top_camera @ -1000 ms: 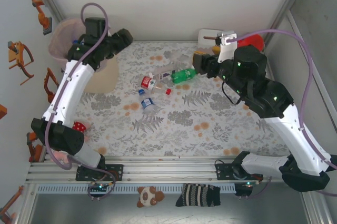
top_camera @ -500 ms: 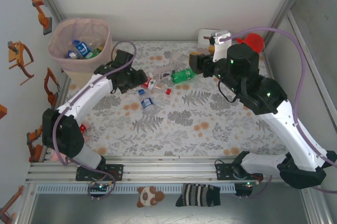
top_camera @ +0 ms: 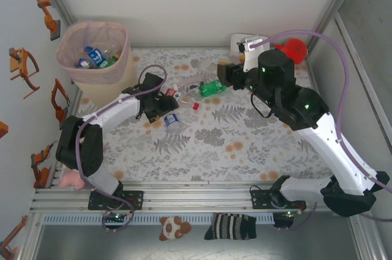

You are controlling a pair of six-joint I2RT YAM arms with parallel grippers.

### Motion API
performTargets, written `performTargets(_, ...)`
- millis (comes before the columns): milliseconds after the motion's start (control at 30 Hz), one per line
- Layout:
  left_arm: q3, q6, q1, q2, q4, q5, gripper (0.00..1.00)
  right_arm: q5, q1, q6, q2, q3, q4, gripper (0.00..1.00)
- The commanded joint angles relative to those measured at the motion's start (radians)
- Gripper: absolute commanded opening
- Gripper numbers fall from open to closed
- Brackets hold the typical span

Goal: Put the plastic bottles in the bin

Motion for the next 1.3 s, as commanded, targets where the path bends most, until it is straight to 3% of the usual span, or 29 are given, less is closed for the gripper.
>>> performTargets(0,-0.018,-0.037,-0.01,0.037,0.019,0.011,0.81,0.007,-0.007,-0.011,-0.004,0.027,0.004,0.69)
performTargets(333,-0.027,-0.055,-0.036,0.115,0.032,0.015,0.76,0.024,-0.006,-0.014,-0.023,0.009,0.0,0.69)
performTargets(700,-0.031,-0.062,-0.051,0.132,0.044,0.004,0.6,0.036,-0.006,-0.01,-0.044,-0.008,-0.001,0.69)
performTargets(1267,-0.011,-0.033,-0.052,-0.029,-0.042,-0.064,0.54,0.036,-0.006,-0.005,-0.058,-0.014,-0.001,0.69)
